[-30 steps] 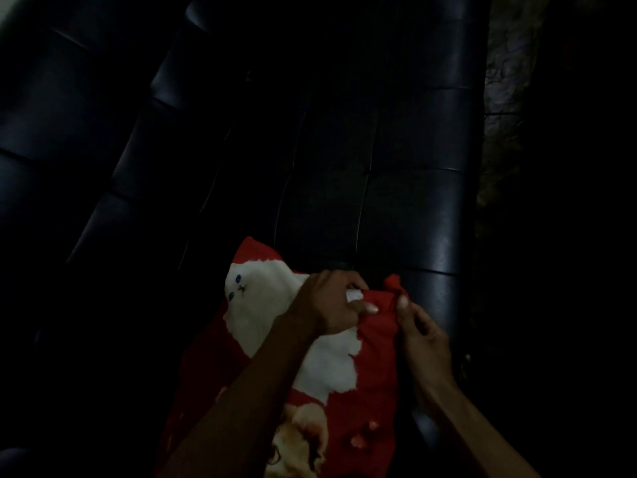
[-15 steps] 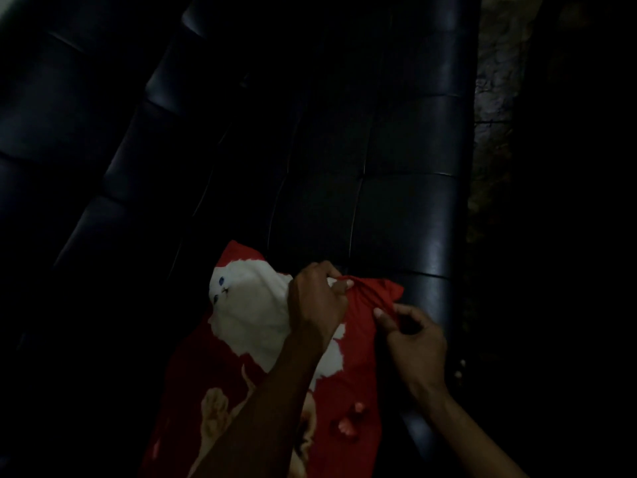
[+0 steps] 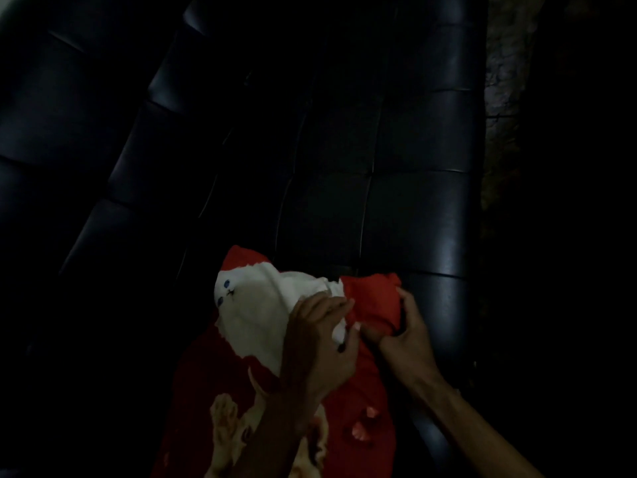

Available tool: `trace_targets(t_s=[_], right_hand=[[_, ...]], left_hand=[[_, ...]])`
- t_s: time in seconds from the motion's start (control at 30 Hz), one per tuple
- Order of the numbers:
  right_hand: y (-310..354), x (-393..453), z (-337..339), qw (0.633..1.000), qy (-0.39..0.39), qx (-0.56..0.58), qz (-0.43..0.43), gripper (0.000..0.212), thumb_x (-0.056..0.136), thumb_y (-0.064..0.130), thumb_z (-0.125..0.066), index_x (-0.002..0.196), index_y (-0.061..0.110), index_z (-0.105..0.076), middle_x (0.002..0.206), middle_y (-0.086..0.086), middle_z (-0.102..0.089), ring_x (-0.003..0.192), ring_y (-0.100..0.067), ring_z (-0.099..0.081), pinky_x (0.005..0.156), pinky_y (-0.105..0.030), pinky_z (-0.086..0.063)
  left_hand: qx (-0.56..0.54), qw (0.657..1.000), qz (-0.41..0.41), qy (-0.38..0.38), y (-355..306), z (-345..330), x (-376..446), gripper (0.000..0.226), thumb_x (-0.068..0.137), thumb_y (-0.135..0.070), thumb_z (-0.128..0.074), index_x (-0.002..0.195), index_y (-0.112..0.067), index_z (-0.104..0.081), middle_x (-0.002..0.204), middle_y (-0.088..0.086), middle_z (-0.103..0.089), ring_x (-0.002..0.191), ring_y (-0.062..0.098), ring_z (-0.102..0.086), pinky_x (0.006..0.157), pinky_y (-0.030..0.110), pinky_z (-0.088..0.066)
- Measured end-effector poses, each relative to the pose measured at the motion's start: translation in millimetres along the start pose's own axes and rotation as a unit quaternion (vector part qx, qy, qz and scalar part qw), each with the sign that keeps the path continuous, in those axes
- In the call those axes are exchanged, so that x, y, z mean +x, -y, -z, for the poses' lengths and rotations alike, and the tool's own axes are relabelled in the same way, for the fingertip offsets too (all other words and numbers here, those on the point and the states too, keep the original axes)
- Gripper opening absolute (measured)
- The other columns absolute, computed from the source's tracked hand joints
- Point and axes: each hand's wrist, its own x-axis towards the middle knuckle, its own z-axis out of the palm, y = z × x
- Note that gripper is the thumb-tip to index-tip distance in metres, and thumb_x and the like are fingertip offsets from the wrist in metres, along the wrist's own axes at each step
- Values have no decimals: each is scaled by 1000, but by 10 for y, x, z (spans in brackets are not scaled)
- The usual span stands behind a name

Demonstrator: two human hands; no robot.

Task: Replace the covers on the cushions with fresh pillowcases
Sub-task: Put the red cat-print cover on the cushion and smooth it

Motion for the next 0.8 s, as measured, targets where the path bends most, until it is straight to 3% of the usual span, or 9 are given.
trace_targets(t_s=[0.1, 0.2, 0.3, 0.4, 0.47, 0.53, 0.67, 0.73, 0.8], right_hand=[[-2, -2, -2, 1000, -5, -4, 15, 69, 72, 3, -85, 119, 47, -59, 115, 10, -71, 104, -10, -68, 94, -40, -56], [-46, 8, 11, 999, -15, 32, -9, 69, 75, 4, -83, 123, 48, -58, 118, 9, -70, 106, -13, -68, 92, -41, -57], [-33, 45, 9, 996, -29, 74, -35, 74, 77, 13, -86, 136, 39, -49, 126, 7, -62, 108, -8, -65, 84, -28, -57], [-62, 110, -14, 997, -10, 52, -52, 81, 73, 11, -90, 139, 30, -47, 123, 4, -63, 97, 0, -67, 74, -17, -56], [-122, 144, -32, 998, -11, 16, -59, 80, 69, 18, -92, 134, 34, -50, 121, 4, -68, 100, -7, -69, 84, -30, -59], [-175, 157, -41, 998, -31, -19, -49, 74, 67, 20, -92, 129, 36, -55, 113, 6, -72, 99, -9, -71, 92, -41, -59], [-159, 106, -58, 997, -40, 10, -67, 71, 70, 11, -91, 127, 32, -56, 115, 4, -71, 99, -10, -70, 88, -35, -58], [-164, 46, -57, 996, -13, 16, -84, 82, 64, 16, -95, 131, 33, -53, 117, 5, -69, 100, -10, -68, 85, -31, -57], [-186, -14, -35, 995, 4, -1, -103, 93, 59, 21, -98, 137, 34, -49, 119, 7, -66, 104, -11, -66, 91, -36, -56]], left_hand=[[33, 998, 8, 53, 69, -152, -48, 45, 96, -36, -44, 130, -16, -66, 136, -5, -62, 138, 11, -45, 119, 42, -24], [10, 998, 21, 58, 101, -194, 27, 42, 93, -35, -44, 114, -14, -74, 127, -2, -68, 130, 14, -52, 115, 42, -32], [-4, 999, 47, 23, 42, -92, 29, 27, 89, -32, -49, 86, -18, -71, 104, -4, -67, 108, 10, -54, 90, 38, -55], [29, 999, 9, 14, 24, 26, -35, 17, 88, -26, -51, 80, -16, -63, 97, -3, -60, 99, 13, -53, 75, 31, -54], [85, 995, -44, 22, 17, 119, -90, 15, 87, -24, -51, 75, -18, -59, 85, -5, -58, 89, 15, -54, 76, 34, -51], [125, 991, -36, 38, -41, 214, -126, 15, 85, -27, -50, 72, -21, -56, 77, -9, -56, 82, 15, -55, 77, 37, -50], [78, 994, 14, 72, -38, 201, -188, 13, 85, -28, -55, 73, -24, -58, 78, -12, -57, 81, 9, -53, 75, 30, -49], [16, 996, 23, 88, 43, 157, -218, 6, 88, -25, -63, 83, -21, -64, 88, -12, -60, 91, 6, -55, 78, 25, -49], [-23, 994, 34, 104, 84, 133, -230, 14, 90, -31, -62, 95, -20, -67, 98, -11, -62, 100, 5, -56, 86, 21, -48]])
